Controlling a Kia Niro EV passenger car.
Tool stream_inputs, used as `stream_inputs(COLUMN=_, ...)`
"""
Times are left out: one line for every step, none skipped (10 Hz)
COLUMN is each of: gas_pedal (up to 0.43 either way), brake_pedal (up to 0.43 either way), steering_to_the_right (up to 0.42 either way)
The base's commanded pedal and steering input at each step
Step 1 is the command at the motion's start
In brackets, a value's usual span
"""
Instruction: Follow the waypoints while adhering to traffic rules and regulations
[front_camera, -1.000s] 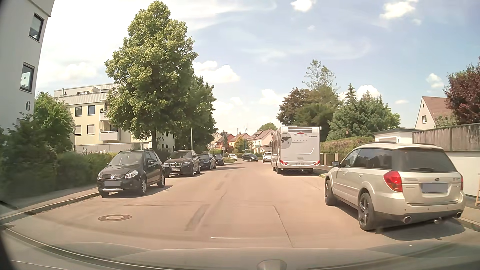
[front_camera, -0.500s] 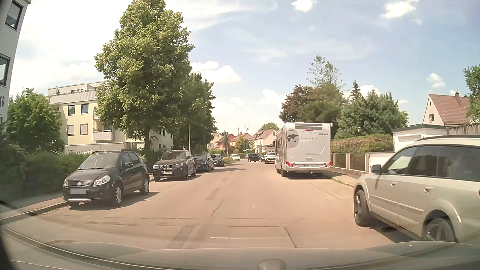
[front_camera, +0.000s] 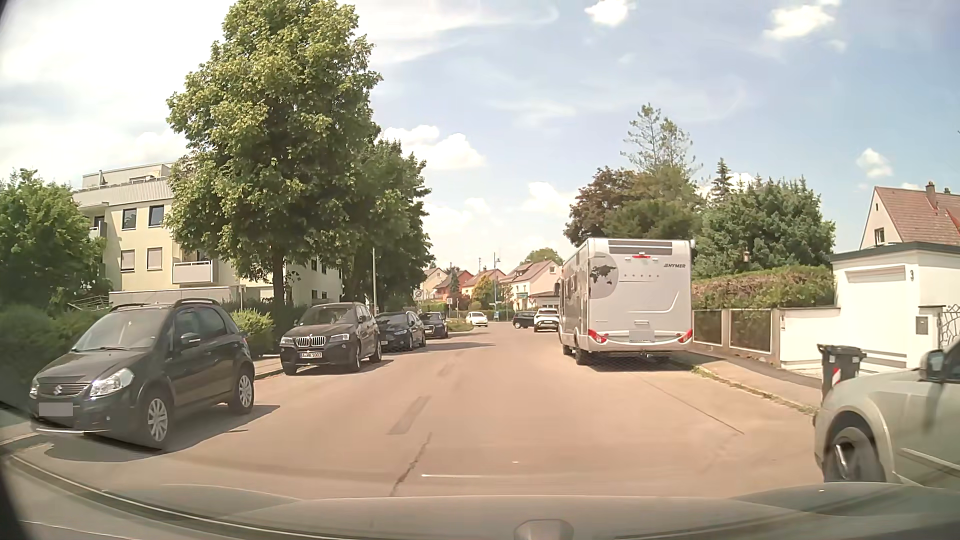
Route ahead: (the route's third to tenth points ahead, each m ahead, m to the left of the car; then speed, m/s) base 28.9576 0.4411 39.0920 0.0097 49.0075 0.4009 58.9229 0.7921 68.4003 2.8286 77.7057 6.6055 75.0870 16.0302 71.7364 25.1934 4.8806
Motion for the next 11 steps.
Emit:
stream_inputs(gas_pedal=0.22, brake_pedal=0.0, steering_to_the_right=-0.018)
stream_inputs(gas_pedal=0.209, brake_pedal=0.0, steering_to_the_right=-0.018)
stream_inputs(gas_pedal=0.197, brake_pedal=0.0, steering_to_the_right=-0.018)
stream_inputs(gas_pedal=0.189, brake_pedal=0.0, steering_to_the_right=-0.018)
stream_inputs(gas_pedal=0.177, brake_pedal=0.0, steering_to_the_right=-0.018)
stream_inputs(gas_pedal=0.15, brake_pedal=0.0, steering_to_the_right=-0.017)
stream_inputs(gas_pedal=0.15, brake_pedal=0.0, steering_to_the_right=-0.016)
stream_inputs(gas_pedal=0.15, brake_pedal=0.0, steering_to_the_right=-0.012)
stream_inputs(gas_pedal=0.15, brake_pedal=0.0, steering_to_the_right=-0.01)
stream_inputs(gas_pedal=0.15, brake_pedal=0.0, steering_to_the_right=-0.009)
stream_inputs(gas_pedal=0.138, brake_pedal=0.0, steering_to_the_right=-0.009)
